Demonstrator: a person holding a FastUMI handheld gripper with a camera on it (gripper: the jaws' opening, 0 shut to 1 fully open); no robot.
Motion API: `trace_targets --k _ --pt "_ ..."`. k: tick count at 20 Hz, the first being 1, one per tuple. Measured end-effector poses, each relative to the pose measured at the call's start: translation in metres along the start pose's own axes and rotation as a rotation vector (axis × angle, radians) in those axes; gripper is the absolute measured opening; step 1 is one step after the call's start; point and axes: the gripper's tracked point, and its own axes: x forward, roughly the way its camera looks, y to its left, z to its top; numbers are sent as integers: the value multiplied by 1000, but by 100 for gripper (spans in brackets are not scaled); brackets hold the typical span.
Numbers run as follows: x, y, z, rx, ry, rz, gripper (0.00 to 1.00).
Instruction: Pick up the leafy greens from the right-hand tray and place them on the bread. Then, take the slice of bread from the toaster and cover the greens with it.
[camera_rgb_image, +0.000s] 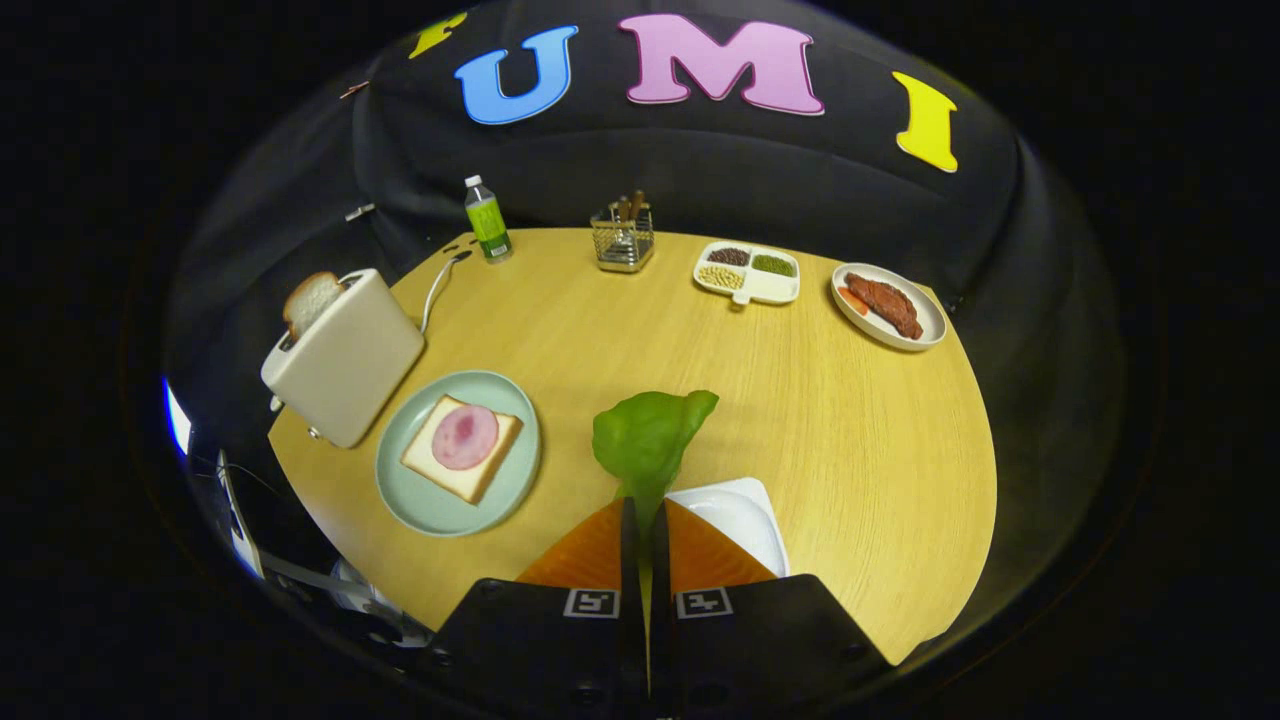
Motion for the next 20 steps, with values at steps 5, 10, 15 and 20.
trace_targets --k 5,10,15,20 --pt "1 59 36 40 -67 38 6" --pt "12 102 46 8 -82 66 6" --pt "23 138 40 -35 -60 87 6" --pt "40 168 29 -106 -26 111 6"
